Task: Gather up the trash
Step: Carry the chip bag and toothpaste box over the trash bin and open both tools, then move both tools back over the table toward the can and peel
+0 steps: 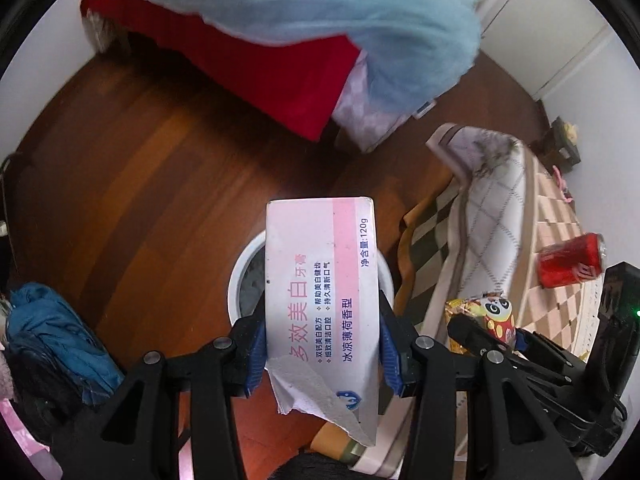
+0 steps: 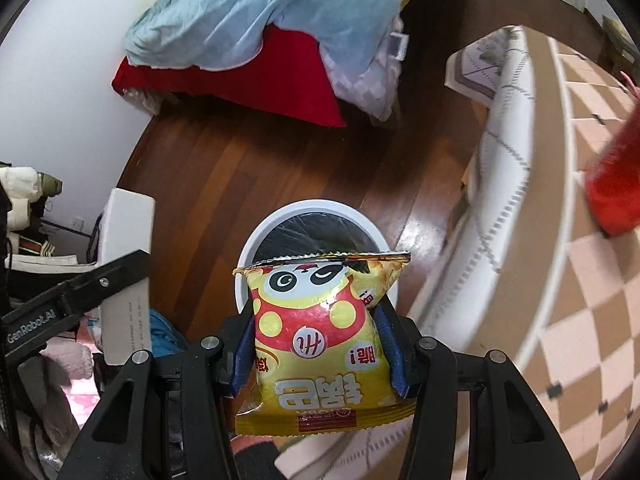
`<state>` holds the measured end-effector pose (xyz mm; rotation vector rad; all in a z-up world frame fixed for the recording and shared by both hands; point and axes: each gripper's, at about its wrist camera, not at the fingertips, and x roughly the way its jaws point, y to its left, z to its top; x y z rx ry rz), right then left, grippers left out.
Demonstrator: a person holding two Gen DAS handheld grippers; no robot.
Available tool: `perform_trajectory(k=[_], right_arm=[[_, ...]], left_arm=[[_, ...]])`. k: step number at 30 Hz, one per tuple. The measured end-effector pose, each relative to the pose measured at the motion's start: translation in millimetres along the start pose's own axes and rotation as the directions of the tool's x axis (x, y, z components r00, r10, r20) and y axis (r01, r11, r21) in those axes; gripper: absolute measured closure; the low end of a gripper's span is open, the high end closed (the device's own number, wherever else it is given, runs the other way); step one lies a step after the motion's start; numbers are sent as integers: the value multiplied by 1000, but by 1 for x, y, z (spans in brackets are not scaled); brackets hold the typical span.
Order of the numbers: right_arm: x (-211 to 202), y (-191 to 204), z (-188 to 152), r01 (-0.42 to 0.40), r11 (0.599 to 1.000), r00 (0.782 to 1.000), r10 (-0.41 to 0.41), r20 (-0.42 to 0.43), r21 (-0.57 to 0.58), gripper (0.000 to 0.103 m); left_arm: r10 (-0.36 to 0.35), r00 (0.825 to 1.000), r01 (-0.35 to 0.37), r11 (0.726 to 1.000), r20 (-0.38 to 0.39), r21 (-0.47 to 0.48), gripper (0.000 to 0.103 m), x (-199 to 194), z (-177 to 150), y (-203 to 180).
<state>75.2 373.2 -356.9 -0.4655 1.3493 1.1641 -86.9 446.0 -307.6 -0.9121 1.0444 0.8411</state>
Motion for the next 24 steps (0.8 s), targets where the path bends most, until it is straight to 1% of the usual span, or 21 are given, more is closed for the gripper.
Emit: perform_trajectory(k=[2,4,5,6,7,8,9,10,11,12,13,15,17,18,21,24], right_arm=[[11,2,4,5,1000,1000,-5,-8,4,48],[20,0,10,-7,1000,1000,8,-25,18,48],[26,0,12,-16,999,999,17,-31,28,47],[30,-1,14,-18,999,999,19,-34,30,47],[35,0,16,-23,999,999,24,-38,30,47],[40,1,18,-39,999,998,40,-43,26,47],[42,2,18,-43,999,998,44,-48,22,42],[47,4,19,-40,999,998,41,-50,20,34],[49,5,20,-49,999,998,50,-49,18,16],[52,6,20,-52,998,997,53,-48,17,4],[52,8,20,-37,999,998,37,-47,10,2],[51,14,18,8,1000,999,-8,-42,-22,1],[46,19,14,33,998,999,-35,-38,-46,1],[42,22,11,63,996,997,-65,-34,-67,1],[30,26,1,112,989,993,-114,-21,-100,1],[19,29,-8,148,981,989,-150,-10,-122,1]], left_arm=[[-18,999,17,1000,-29,-26,58,7,2,8],[-22,999,20,999,-37,-50,56,9,4,20],[-23,999,21,998,-38,-58,44,9,5,24],[-24,999,22,997,-34,-74,22,9,5,30],[-30,999,27,996,-25,-86,14,7,5,34],[-29,999,27,995,-18,-94,10,5,6,40],[-14,1000,13,995,-13,-97,10,6,7,44],[-2,1000,1,995,-14,-100,9,6,8,49],[15,1000,-16,994,-12,-106,8,4,6,52],[32,999,-33,994,-4,-104,6,2,5,53],[68,998,-66,993,13,-99,6,-1,3,54],[128,991,-124,988,43,-88,6,-8,-3,56],[186,980,-180,980,70,-83,6,-13,-12,56],[226,971,-220,972,82,-80,6,-16,-18,56],[266,958,-258,963,109,-83,6,-22,-33,57],[288,949,-280,957,127,-76,6,-29,-46,55]])
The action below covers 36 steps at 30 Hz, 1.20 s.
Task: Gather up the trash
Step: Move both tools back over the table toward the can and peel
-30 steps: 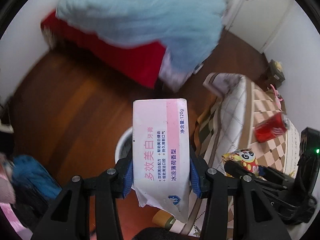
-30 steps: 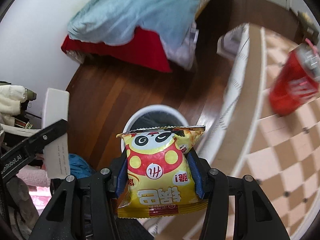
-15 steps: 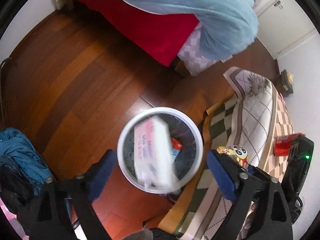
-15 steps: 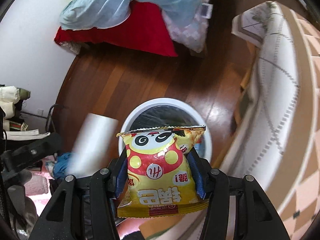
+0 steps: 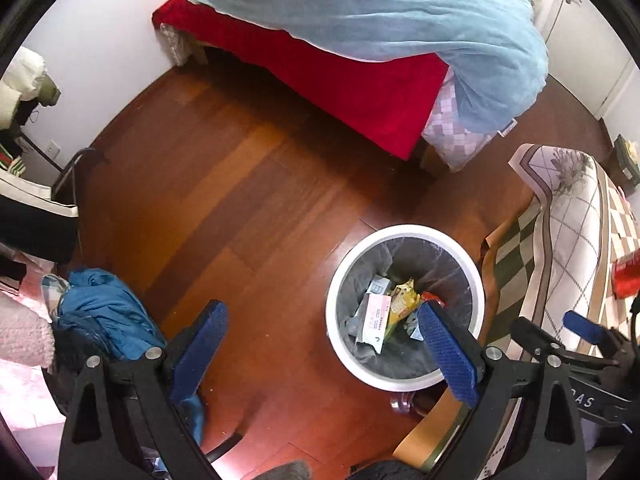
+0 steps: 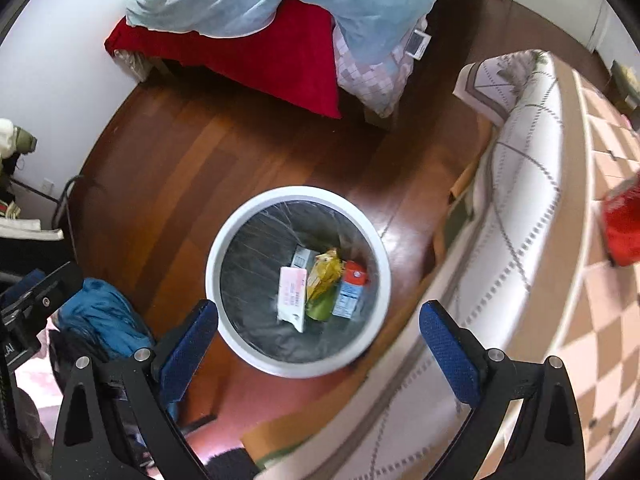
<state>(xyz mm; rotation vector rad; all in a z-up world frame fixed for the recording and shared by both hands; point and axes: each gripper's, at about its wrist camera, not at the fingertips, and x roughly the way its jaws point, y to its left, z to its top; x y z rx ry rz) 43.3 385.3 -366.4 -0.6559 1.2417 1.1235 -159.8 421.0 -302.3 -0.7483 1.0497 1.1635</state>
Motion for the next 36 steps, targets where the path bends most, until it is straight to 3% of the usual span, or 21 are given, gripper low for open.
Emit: perform_trajectory(k=[19,36], right_arm=[[-96,-7,-67,53,998,989,-49,139,-24,1],[-223,-30,-140,-76,997,937,67,342,13,1]], left_arm=[[15,993,-26,995,113,93,6,-71,-50,-14],[-29,964,-1,994,265,113,6,-180,-102,-35]])
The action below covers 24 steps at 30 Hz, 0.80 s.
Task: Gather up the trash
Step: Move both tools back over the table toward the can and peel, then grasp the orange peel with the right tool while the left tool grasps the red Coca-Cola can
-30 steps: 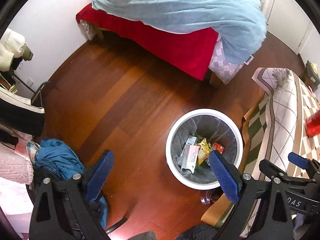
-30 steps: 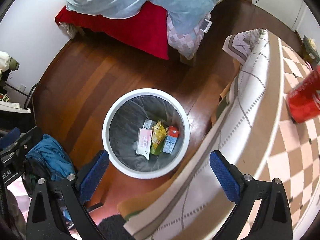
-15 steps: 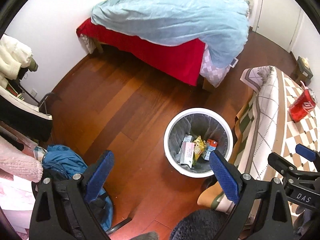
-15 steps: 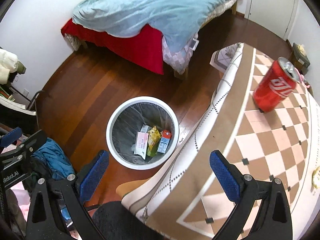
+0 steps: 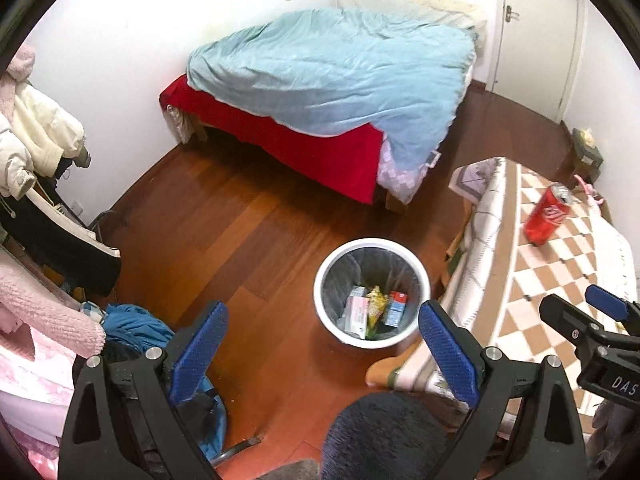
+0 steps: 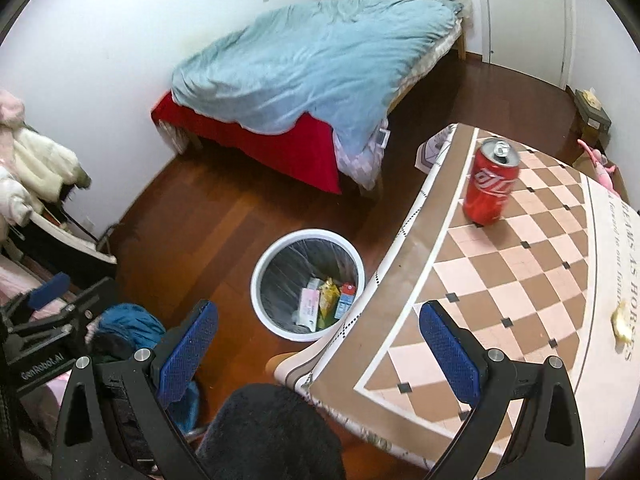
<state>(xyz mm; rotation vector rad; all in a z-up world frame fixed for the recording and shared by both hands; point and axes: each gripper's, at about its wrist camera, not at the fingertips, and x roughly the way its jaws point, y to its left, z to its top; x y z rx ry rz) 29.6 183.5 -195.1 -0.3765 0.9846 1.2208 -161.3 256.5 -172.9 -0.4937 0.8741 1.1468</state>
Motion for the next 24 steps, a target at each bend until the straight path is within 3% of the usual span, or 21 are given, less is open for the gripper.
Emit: perform_trajectory(k=[7,13,15,19,20,21,23,24], right_arm=[[-48,-52,-9,-9,993,999,2,54,120,1],[-67,-155,-19,147,951,987,-160,26,272,1],[-69,-199,-26,195,918,978,-208,-1,346,1],[-66,-304,-51,281,805,955,-290,-67,522,2],[-63,-331,-59,294,768,950,-300,-86,569,7],[-63,-349,-66,297,745,949,-302,-95,598,24],[-54,-394,-83,295,672,948,-291,-124,679,42],[-51,-410,-89,290,645,950,-285,-129,707,42]], left_arm=[[-60,997,59,998,38,23,6,-23,-2,-44],[-134,991,133,987,3,92,2,-2,-1,-133],[-151,988,154,978,-37,142,0,14,-4,-172],[-148,985,164,965,-91,206,0,51,-11,-239],[-137,985,156,964,-103,216,0,59,-14,-250],[-134,984,158,962,-116,225,0,70,-15,-265],[-122,984,149,960,-127,236,0,87,-16,-285],[-113,986,141,960,-125,243,0,92,-17,-292]])
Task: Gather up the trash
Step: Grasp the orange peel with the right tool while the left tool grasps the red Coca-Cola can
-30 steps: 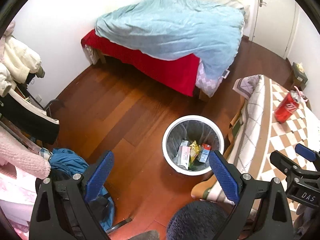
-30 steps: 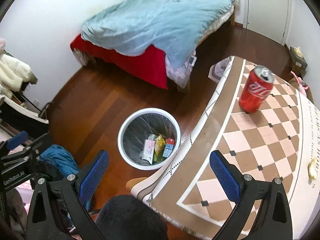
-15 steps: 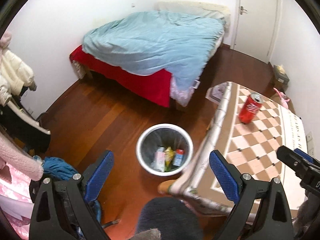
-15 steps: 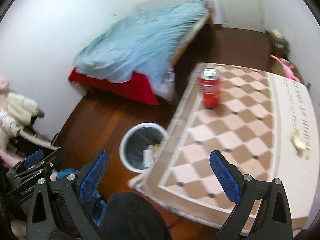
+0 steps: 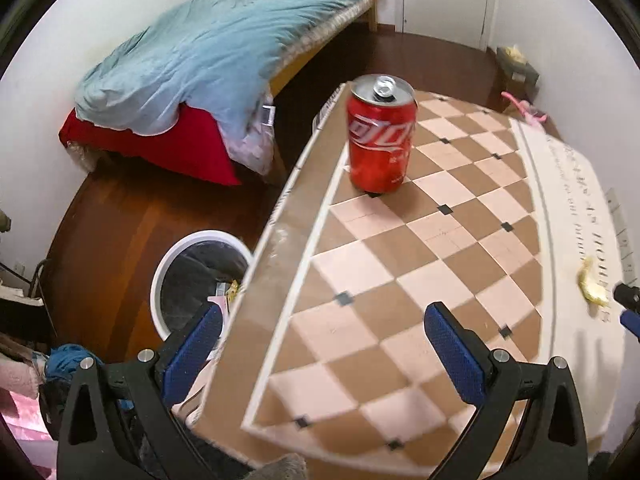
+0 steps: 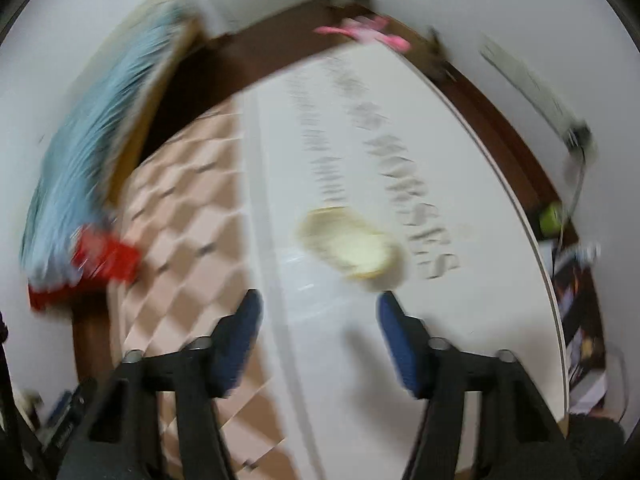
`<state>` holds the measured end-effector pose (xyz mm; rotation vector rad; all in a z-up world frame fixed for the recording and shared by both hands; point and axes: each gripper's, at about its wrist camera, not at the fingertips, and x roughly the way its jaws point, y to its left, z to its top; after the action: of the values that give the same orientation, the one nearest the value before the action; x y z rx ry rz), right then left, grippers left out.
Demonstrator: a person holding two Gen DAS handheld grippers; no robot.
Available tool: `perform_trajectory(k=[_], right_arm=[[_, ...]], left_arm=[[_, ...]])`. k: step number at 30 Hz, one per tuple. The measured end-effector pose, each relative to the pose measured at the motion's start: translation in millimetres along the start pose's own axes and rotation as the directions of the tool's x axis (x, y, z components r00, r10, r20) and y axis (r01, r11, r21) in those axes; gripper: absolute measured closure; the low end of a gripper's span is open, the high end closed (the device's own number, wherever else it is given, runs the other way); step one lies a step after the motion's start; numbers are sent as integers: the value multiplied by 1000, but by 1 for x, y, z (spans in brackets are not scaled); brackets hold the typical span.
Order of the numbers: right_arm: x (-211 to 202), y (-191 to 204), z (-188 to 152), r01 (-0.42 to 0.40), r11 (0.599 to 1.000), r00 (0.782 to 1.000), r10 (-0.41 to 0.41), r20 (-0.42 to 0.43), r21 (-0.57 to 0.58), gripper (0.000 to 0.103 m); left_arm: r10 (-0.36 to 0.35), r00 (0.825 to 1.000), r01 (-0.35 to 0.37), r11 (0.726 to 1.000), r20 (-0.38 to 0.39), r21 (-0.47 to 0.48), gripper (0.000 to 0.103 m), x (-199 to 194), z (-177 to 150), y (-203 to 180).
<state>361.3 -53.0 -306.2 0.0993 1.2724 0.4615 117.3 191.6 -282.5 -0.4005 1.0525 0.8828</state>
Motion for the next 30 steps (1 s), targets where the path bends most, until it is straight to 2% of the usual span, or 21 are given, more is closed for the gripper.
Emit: perform_trajectory(k=[4,8,10,11,15,20,26,30], right_arm=[[31,-27,18,-24,996,1000,25,-15,87,42],[57,-21,25,-31,995,999,34,-30,93,44],[61,-11,25,-23,998,1000,24,-12,55,68],[64,-6,24,-17,999,1000,18,-14,46,92],[64,12,19,-26,1000,999,26,19,1,94],[61,40,17,-61,996,998,63,26,-58,94],[75,78,32,-8,988,1000,13,27,-154,94],[85,97,48,38,979,999,-33,28,-199,94]], left_arm=[[30,999,-29,999,-32,28,0,25,6,-15],[63,996,-61,997,-61,39,0,42,8,-18],[68,995,-66,997,-70,38,0,49,8,-16],[72,995,-69,997,-74,37,0,52,8,-16],[64,995,-63,998,-80,18,0,54,12,-8],[19,1000,-20,1000,-16,-19,0,39,37,2],[-31,999,32,999,37,-15,0,38,84,-5],[-25,1000,25,999,17,28,0,56,106,-18]])
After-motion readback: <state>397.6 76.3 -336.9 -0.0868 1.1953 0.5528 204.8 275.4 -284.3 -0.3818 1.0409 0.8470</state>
